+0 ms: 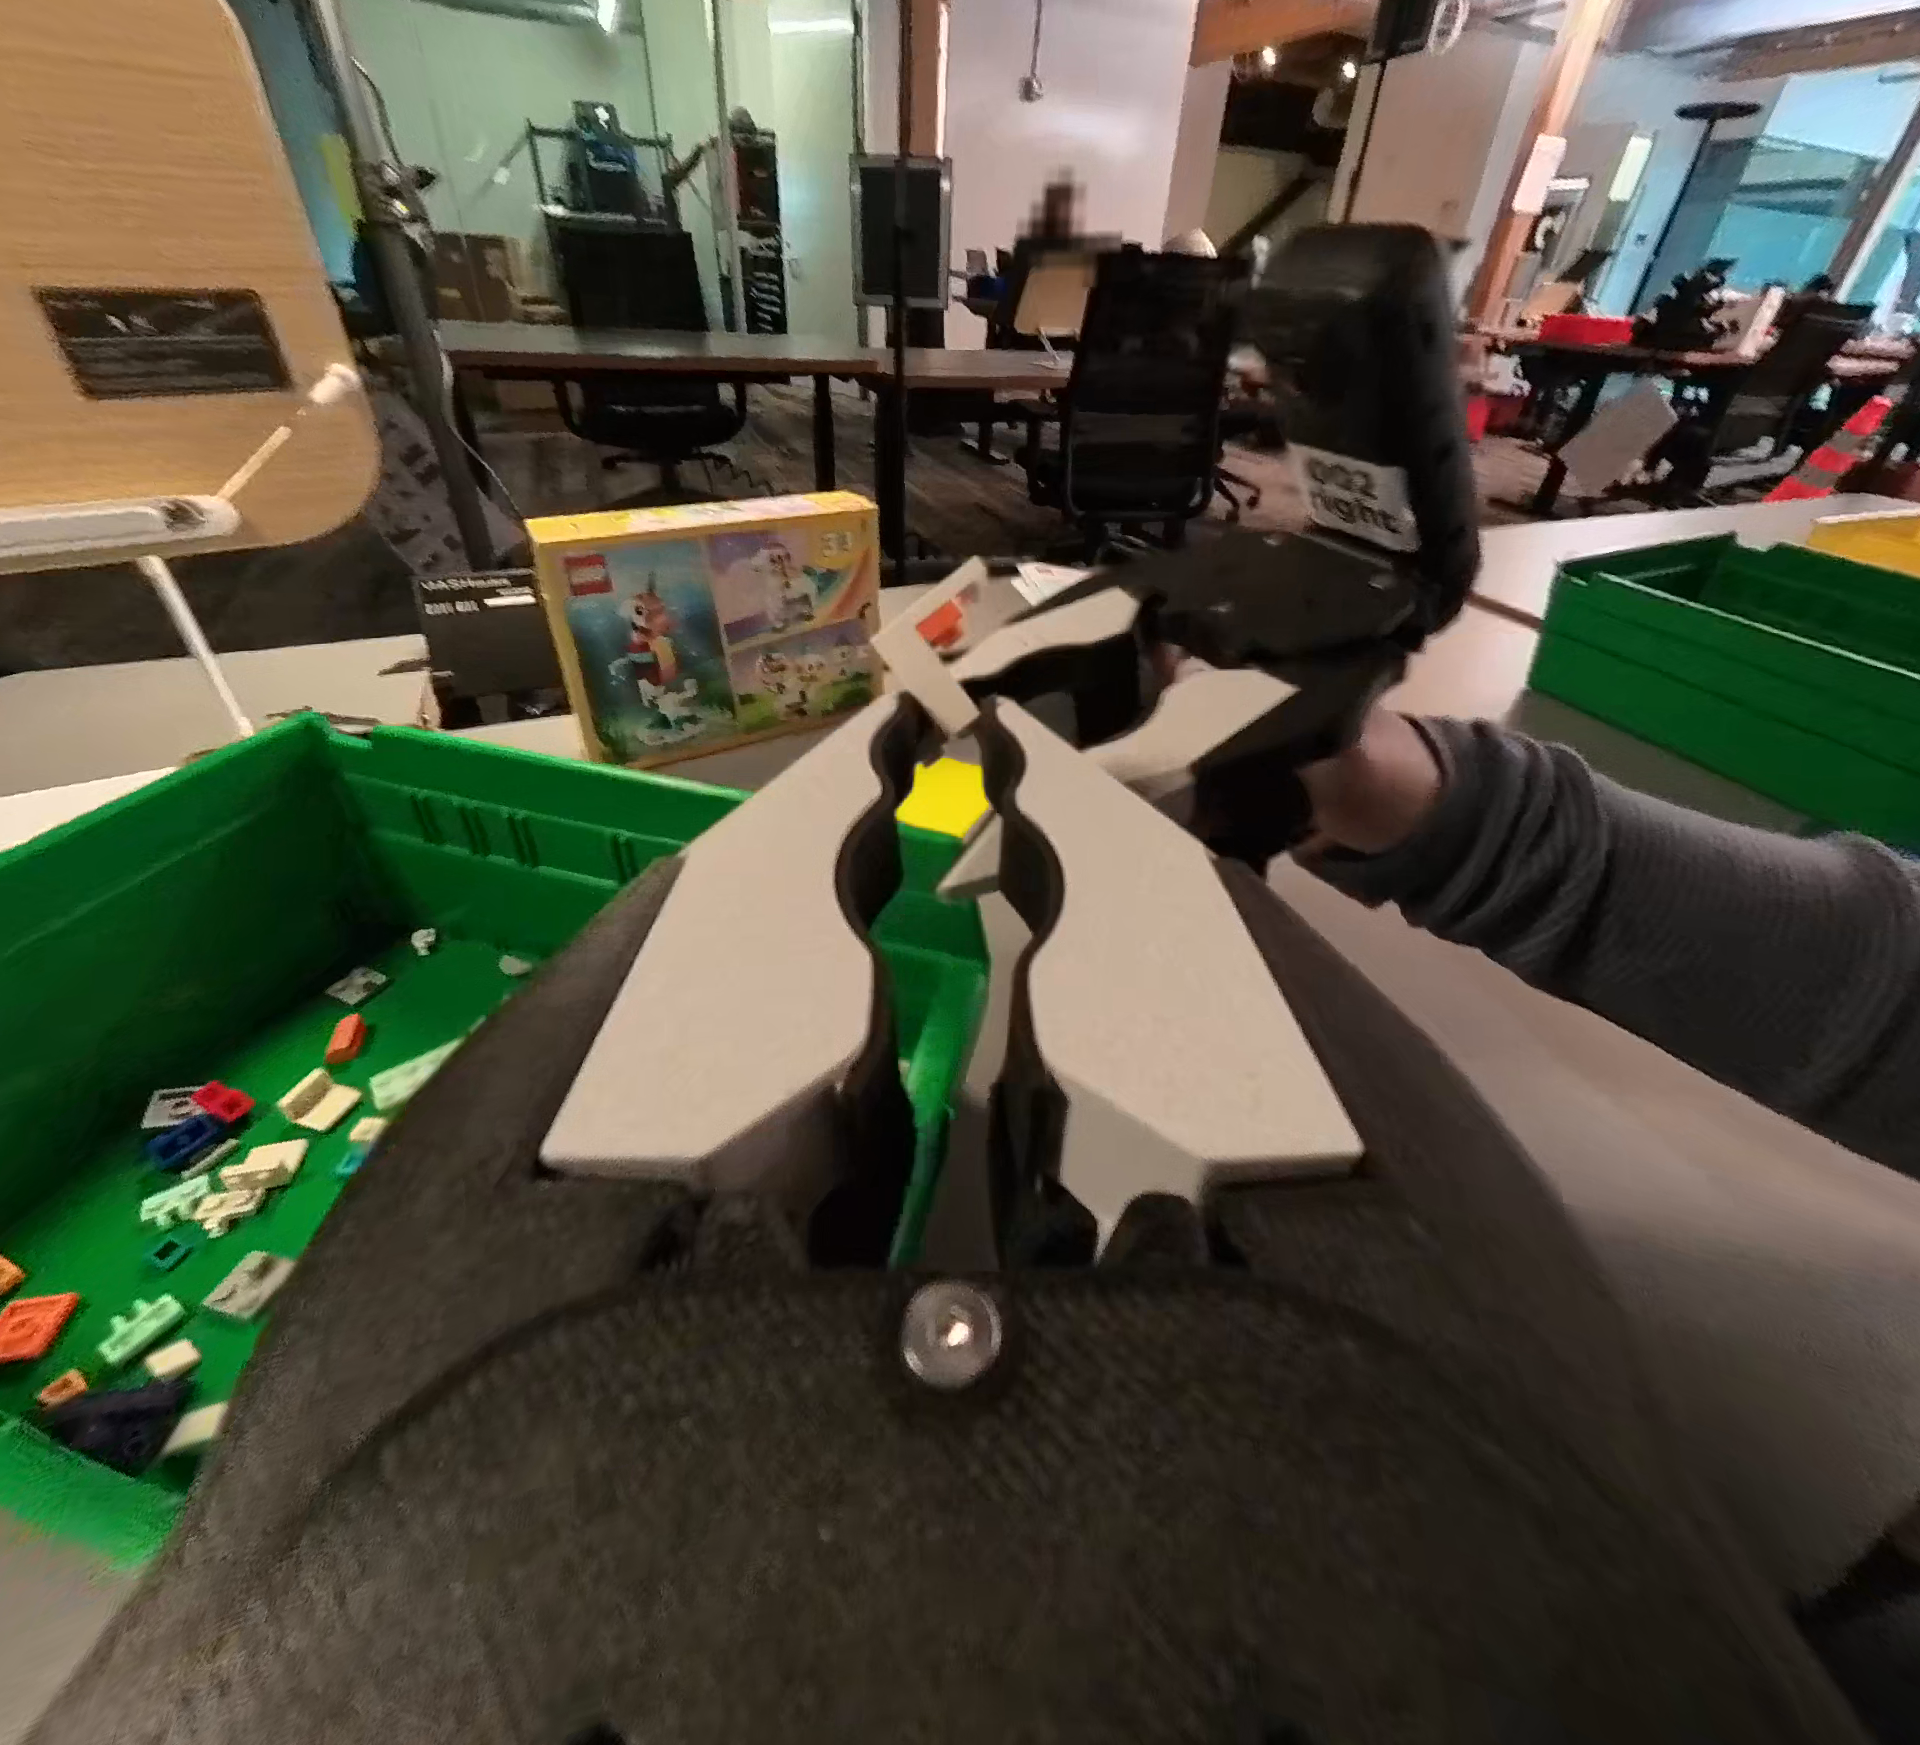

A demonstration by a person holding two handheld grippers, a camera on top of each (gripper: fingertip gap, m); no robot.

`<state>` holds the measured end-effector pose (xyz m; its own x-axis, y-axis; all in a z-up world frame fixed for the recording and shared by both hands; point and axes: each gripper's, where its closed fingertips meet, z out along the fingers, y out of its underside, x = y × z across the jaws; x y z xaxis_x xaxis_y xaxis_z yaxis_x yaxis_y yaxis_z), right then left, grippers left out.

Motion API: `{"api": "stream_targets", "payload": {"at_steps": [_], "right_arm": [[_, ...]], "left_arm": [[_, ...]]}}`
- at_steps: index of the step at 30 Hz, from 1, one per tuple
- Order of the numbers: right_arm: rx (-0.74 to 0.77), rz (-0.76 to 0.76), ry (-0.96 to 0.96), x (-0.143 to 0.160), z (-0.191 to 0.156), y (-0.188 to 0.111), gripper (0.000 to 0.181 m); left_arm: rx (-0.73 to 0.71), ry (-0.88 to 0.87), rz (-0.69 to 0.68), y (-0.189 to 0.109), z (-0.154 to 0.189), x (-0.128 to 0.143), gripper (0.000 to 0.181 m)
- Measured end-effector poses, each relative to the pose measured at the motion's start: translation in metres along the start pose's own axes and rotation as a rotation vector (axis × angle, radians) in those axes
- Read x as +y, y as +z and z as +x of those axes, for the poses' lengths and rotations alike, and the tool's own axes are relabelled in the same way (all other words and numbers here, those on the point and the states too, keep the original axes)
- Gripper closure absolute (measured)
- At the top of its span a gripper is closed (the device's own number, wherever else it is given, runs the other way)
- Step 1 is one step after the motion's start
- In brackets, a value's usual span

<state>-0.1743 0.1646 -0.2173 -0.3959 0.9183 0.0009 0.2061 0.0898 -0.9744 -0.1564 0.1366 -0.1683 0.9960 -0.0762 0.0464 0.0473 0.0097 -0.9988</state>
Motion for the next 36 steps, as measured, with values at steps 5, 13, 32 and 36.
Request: {"api": "stream_targets", "payload": {"at_steps": [5, 13, 32, 36], "right_arm": [[-0.068, 0.361, 0.162, -0.057, -0.028, -0.027, 0.152], [0.160, 0.444, 0.222, -0.064, -0.006, -0.042, 0.157], [0.166, 0.102, -0.124, -0.035, 0.012, -0.063, 0.168], [0.163, 0.023, -0.114, -0.018, 0.012, -0.053, 0.168]], "left_arm": [[-0.060, 0.063, 0.090, 0.009, -0.002, -0.008, 0.170], [-0.145, 0.270, 0.108, 0.033, 0.014, -0.010, 0.171], [-0.009, 0.155, -0.117, 0.026, -0.014, 0.015, 0.171], [-0.129, 0.113, -0.371, 0.012, -0.049, 0.046, 0.171]]}}
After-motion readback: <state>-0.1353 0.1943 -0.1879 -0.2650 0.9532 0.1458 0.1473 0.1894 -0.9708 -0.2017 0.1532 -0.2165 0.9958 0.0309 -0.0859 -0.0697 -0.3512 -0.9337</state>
